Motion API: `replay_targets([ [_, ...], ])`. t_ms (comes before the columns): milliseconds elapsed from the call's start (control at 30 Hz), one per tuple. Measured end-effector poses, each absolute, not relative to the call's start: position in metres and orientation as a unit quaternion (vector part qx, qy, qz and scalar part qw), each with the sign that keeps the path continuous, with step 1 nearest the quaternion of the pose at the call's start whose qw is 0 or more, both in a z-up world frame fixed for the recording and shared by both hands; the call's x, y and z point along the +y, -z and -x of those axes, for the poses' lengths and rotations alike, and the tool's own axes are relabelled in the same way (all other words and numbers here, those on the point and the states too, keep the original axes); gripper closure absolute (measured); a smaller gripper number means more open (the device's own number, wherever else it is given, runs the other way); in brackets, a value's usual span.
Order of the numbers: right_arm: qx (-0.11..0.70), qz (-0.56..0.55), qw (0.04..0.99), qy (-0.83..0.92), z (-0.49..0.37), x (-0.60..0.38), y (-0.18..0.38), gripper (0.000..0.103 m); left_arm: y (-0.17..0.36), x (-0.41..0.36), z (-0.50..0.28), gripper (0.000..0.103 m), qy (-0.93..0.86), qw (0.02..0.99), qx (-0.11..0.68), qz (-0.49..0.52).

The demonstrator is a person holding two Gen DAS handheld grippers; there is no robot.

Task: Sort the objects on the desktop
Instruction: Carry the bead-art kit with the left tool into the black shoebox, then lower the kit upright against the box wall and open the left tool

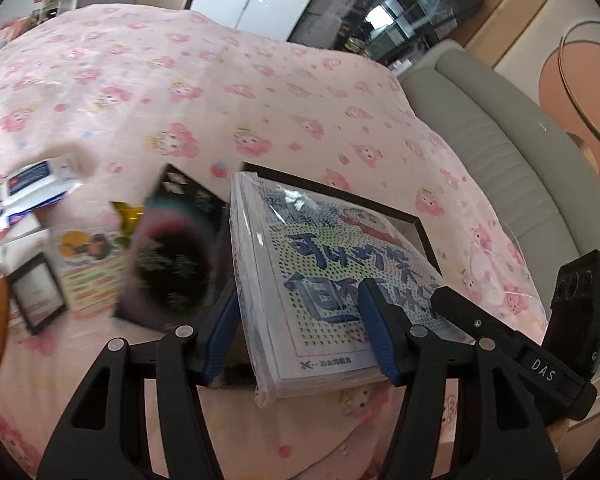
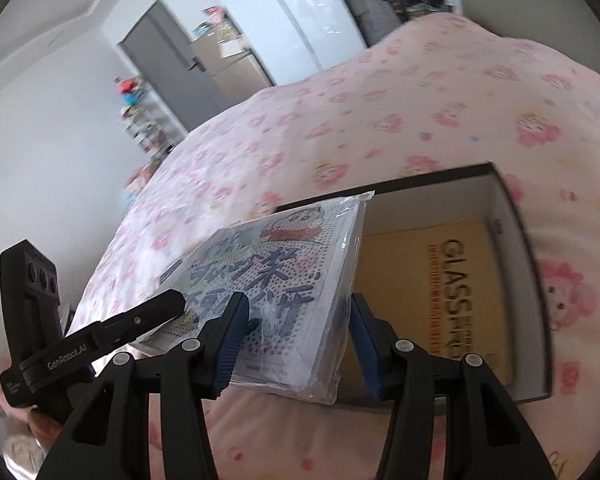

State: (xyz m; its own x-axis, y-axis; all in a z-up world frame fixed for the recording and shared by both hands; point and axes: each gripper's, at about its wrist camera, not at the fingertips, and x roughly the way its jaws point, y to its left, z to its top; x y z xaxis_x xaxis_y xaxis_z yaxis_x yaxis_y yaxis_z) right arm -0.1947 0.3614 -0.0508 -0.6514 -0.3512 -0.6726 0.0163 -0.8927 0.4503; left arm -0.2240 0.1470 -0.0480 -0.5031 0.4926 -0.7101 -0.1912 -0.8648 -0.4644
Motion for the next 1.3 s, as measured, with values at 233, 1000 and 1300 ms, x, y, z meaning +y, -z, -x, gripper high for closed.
replay_targets([
  [233,-0.21,-0.405,0.064,0.887,0.211,0.388,0.067,0.056,0.064,0.185,0.251,0.043,-0.838,0.217,-0.155,0.476],
  [1000,-0.181,-0.47,-0.01,0.864,0.245,0.416,0.111,0.056,0.134,0.23,0.28,0.043,-0.794,0.218,-0.178,0.54],
  [1300,-0.19,-0.484,0.014,0.854,0.249,0.41,0.118,0.055,0.134,0.217,0.277,0.043,-0.797,0.206,-0.168,0.542],
])
